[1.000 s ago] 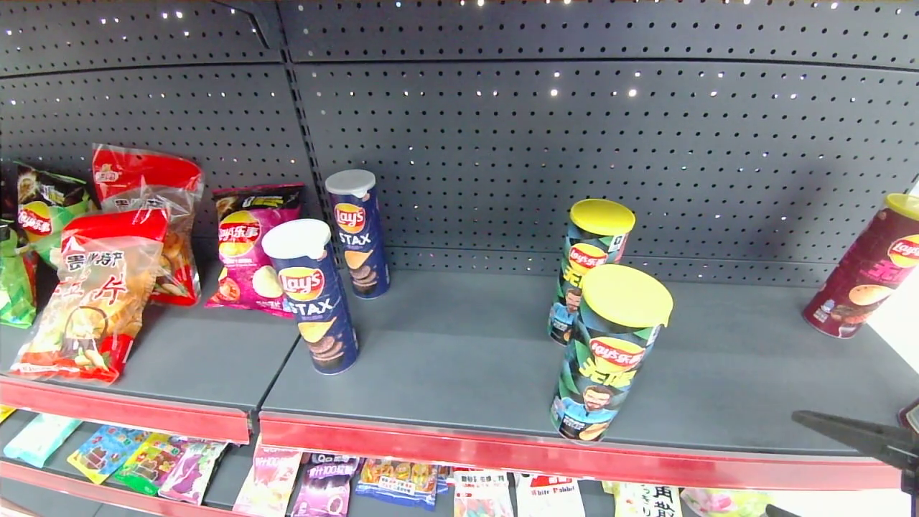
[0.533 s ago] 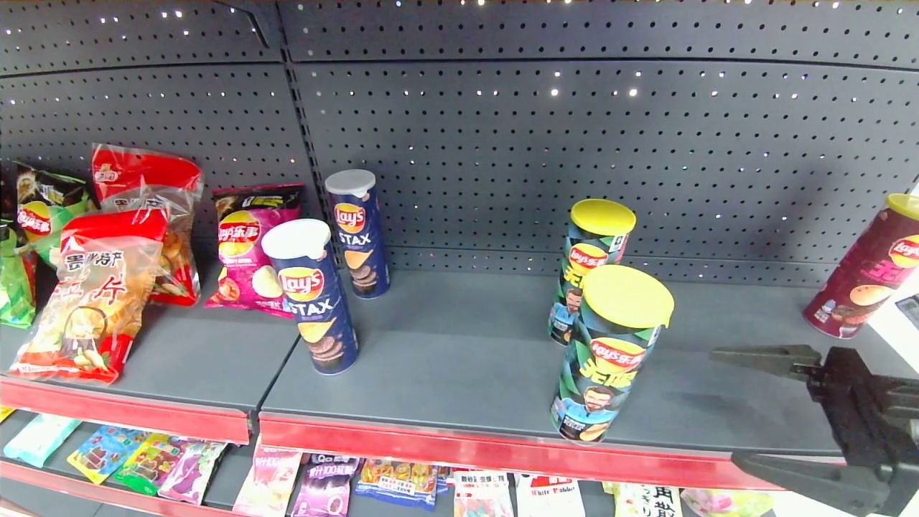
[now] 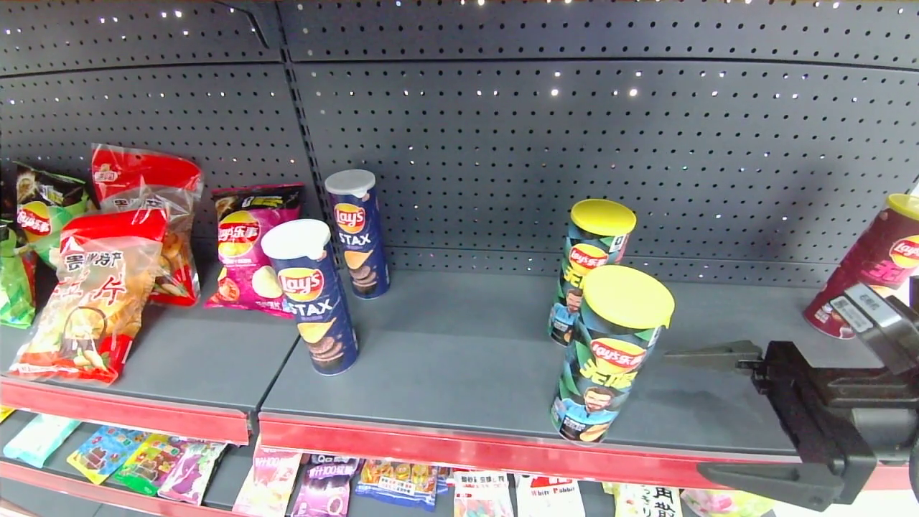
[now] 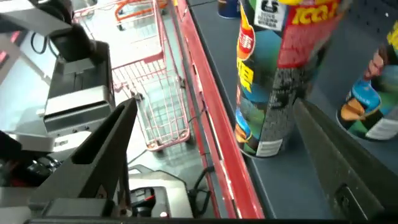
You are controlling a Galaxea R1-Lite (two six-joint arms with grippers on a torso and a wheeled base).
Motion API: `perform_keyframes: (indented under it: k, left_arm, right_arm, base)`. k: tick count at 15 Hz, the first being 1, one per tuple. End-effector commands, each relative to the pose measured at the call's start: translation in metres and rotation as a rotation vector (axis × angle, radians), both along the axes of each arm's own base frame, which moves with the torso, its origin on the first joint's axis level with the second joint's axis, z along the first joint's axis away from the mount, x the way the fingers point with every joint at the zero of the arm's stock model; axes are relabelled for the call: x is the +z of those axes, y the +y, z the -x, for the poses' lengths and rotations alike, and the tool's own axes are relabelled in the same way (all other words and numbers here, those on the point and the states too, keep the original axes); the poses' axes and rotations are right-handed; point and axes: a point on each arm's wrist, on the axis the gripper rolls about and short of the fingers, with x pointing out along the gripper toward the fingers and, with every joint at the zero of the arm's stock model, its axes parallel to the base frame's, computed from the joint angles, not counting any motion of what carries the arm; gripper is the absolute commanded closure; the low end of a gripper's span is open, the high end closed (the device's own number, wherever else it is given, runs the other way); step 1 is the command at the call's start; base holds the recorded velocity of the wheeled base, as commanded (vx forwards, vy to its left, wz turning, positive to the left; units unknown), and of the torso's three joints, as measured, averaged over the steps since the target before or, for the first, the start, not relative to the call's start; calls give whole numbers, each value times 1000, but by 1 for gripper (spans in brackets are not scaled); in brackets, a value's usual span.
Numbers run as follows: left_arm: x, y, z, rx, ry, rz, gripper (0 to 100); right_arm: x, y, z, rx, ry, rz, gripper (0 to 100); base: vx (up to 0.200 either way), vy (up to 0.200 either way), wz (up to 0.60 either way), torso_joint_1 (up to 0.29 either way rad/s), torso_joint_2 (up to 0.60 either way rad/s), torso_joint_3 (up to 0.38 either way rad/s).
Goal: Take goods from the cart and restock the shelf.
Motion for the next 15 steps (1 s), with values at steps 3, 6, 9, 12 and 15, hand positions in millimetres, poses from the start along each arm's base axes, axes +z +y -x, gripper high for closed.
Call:
perform_keyframes:
  k: [3, 6, 9, 12, 15]
  left_arm:
    - [0, 0, 0, 0, 0, 0, 0]
    - [0, 0, 0, 0, 0, 0, 0]
    - [0, 0, 0, 0, 0, 0, 0]
    - [0, 0, 0, 0, 2, 0, 0]
    - [0, 0, 0, 0, 0, 0, 0]
  right_arm:
    - [-3, 8, -9, 43, 23, -1, 0]
    - [-5, 9, -17, -13, 30, 33, 0]
    - [-4, 9, -24, -32, 26, 42, 0]
    - [-2, 10, -32, -58, 18, 54, 0]
    - [-3, 11, -35, -56, 24, 56, 0]
  base:
    - [0, 0, 0, 0, 0, 0]
    - [0, 0, 0, 0, 0, 0]
    - [0, 0, 0, 0, 0, 0]
    - [0, 0, 0, 0, 0, 0]
    - [0, 0, 0, 0, 0, 0]
